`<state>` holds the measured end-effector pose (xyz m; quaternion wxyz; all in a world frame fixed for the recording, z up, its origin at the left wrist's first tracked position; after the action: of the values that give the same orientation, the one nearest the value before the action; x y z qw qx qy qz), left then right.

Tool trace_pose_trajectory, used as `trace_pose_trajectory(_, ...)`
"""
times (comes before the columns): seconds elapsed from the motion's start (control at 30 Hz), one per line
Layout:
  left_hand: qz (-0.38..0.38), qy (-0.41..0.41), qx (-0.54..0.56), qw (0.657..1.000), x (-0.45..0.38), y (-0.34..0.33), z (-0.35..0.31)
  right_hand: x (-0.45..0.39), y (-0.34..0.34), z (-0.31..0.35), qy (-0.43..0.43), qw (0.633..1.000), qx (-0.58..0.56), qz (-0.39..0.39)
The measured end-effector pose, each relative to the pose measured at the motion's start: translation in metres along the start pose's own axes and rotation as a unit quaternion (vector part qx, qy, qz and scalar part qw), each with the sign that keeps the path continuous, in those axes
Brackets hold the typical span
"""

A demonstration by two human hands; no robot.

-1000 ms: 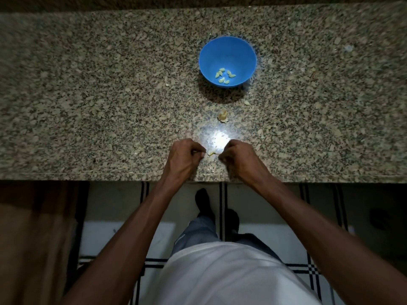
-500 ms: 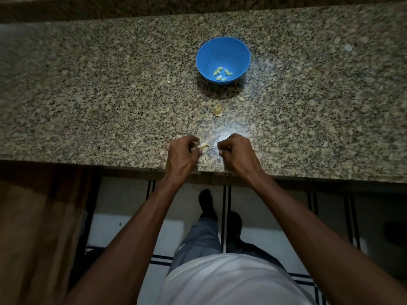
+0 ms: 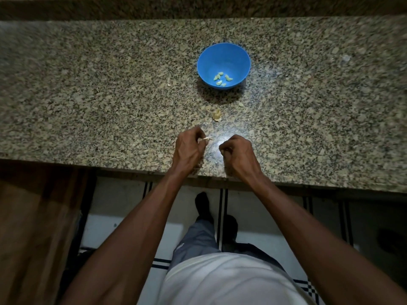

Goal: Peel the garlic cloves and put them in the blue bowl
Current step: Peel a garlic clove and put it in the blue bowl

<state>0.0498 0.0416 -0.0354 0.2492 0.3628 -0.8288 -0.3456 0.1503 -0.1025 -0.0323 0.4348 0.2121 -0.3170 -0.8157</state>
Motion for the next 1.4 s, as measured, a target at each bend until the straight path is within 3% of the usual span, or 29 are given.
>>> trace_pose_trajectory(0.2, 0.034, -0.013, 0.011, 0.999, 0.002, -0.001, 0.000, -0.013, 0.012, 0.000, -0.031, 0.998, -0.044, -0.012)
trace_pose_trajectory(0.33, -0.012, 0.018, 0.036, 0.999, 0.009, 0.011, 0.005, -0.027, 0.009, 0.013, -0.003, 0.999, -0.042, 0.006)
trace_pose_trajectory(0.47, -0.032, 0.013, -0.015, 0.999, 0.015, 0.018, 0.017, -0.026, 0.009, 0.006, -0.005, 1.000, -0.002, 0.005)
trace_pose_trajectory(0.67, 0.043, -0.016, -0.057, 0.997, 0.034, -0.001, 0.026, -0.002, -0.013, 0.014, 0.030, 0.995, 0.045, 0.089)
trace_pose_trajectory(0.83, 0.082, -0.039, -0.088, 0.992, 0.042, -0.007, 0.013, 0.007, -0.011, 0.012, 0.014, 0.998, -0.023, 0.053)
trace_pose_trajectory(1.17, 0.066, -0.056, -0.164, 0.983, 0.043, -0.012, 0.006, 0.018, -0.004, 0.005, -0.020, 0.998, -0.047, 0.032)
trace_pose_trajectory(1.3, 0.020, -0.033, -0.093, 0.995, 0.041, 0.000, 0.004, 0.008, -0.006, 0.003, -0.067, 0.992, -0.102, 0.033)
trace_pose_trajectory(1.4, -0.028, 0.034, -0.031, 0.999, 0.028, 0.011, 0.012, -0.014, -0.007, 0.015, -0.037, 0.995, -0.082, 0.032)
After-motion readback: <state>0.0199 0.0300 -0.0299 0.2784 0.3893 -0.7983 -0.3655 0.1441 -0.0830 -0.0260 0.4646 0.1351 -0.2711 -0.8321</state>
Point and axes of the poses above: each hand's wrist, its own x-axis away from the middle knuckle, its own y-axis out of the back of the hand, z = x × y, the point moved 7 cm from there along -x, towards the middle knuckle, and after that the axes turned 8 degrees about y, right-handed, at the moved point
